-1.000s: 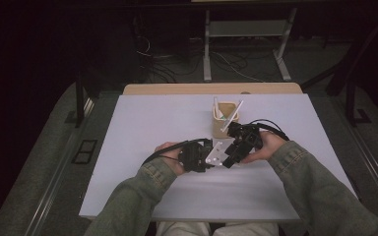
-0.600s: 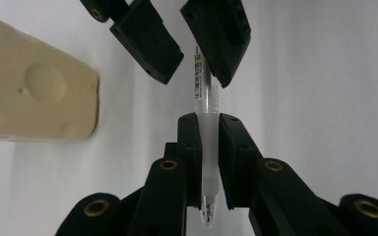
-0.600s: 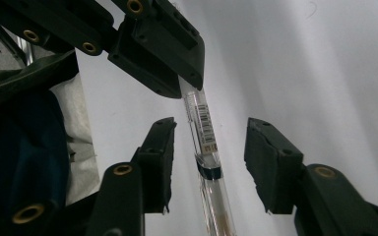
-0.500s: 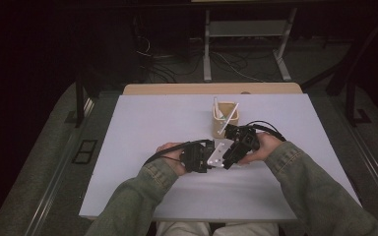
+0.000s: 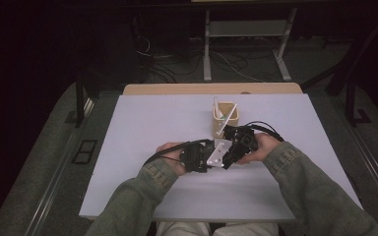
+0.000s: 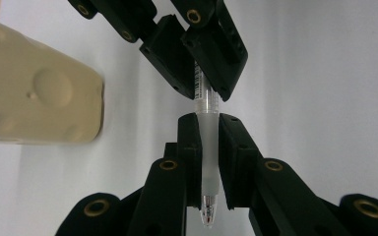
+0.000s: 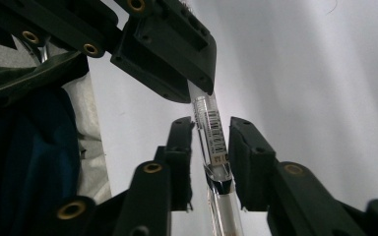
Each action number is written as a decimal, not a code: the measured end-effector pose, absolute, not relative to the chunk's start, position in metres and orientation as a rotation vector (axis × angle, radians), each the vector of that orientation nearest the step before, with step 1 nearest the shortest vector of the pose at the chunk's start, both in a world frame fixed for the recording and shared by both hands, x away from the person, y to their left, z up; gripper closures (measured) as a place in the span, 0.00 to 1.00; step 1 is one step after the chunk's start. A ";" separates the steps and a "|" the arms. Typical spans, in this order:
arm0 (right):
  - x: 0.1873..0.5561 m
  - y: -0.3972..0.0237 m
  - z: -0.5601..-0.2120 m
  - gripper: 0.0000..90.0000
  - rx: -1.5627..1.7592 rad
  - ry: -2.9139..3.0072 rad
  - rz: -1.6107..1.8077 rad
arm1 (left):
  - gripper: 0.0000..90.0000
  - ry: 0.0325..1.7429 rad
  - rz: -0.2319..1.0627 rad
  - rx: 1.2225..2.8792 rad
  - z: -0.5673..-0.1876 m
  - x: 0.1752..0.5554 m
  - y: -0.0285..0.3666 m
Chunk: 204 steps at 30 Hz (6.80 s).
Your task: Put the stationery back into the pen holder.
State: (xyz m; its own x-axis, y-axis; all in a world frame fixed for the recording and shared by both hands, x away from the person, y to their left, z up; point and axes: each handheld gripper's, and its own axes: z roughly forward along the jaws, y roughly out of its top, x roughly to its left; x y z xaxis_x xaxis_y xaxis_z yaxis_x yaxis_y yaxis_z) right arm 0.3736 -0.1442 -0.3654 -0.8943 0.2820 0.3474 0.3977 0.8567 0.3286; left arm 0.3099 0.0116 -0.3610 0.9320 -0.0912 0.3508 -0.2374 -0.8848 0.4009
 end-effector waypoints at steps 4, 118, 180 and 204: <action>0.374 -0.145 -0.367 0.82 -0.521 -2.729 -0.581 | 0.88 -0.247 0.457 2.643 -0.362 0.310 0.012; 0.408 -0.203 -0.313 0.87 -0.877 -2.690 -1.543 | 0.00 0.732 0.200 1.909 -0.414 0.284 0.162; 0.470 -0.196 -0.375 0.87 -1.068 -2.439 -2.017 | 0.00 0.719 0.143 1.895 -0.422 0.285 0.164; 0.450 -0.216 -0.372 0.57 -1.171 -2.533 -1.888 | 0.00 0.723 0.144 1.900 -0.422 0.285 0.164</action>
State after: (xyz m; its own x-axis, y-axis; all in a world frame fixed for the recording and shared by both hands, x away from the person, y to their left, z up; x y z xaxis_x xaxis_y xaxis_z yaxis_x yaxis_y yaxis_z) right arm 0.4499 -0.2164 -0.3724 -0.7357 0.6423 0.2149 0.3895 0.1417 0.9101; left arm 0.2846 0.1642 -0.4218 0.8104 0.5425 -0.2213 0.4164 -0.2676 0.8689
